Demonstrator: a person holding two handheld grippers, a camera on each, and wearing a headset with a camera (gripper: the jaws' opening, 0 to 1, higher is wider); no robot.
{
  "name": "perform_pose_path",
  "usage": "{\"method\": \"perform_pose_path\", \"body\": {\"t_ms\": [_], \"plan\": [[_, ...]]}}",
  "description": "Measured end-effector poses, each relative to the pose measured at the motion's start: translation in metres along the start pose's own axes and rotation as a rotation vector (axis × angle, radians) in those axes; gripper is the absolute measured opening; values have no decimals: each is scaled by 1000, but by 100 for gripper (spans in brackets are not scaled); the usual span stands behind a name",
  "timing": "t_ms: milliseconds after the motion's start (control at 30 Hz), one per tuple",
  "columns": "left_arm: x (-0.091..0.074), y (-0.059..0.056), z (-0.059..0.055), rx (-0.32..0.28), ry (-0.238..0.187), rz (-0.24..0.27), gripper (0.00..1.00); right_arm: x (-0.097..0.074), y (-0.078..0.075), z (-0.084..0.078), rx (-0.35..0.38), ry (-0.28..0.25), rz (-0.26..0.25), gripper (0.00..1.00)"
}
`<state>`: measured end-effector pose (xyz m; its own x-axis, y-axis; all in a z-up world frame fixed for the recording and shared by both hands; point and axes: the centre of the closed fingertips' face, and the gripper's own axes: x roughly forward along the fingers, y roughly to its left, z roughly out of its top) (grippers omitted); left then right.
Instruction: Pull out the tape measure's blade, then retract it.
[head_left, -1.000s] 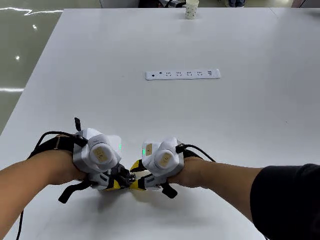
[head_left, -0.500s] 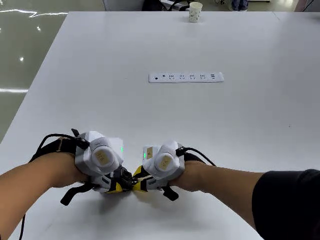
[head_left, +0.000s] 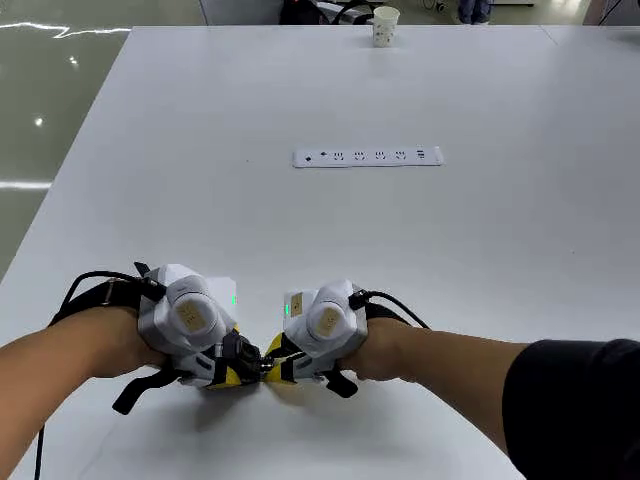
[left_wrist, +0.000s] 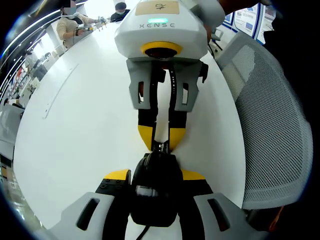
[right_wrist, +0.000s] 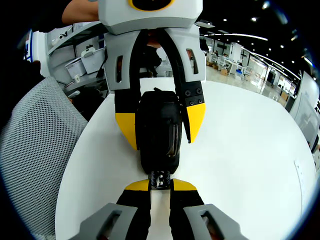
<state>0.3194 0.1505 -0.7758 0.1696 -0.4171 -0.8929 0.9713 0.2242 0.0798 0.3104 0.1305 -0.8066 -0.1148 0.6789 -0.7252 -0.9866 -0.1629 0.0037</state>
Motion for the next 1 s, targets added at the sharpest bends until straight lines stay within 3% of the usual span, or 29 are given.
{"method": "perform_pose_path", "body": {"t_ms": [1000], "plan": [[0, 0, 1, -14, -8, 8, 31, -12, -1, -13, 19, 36, -4, 9]]}}
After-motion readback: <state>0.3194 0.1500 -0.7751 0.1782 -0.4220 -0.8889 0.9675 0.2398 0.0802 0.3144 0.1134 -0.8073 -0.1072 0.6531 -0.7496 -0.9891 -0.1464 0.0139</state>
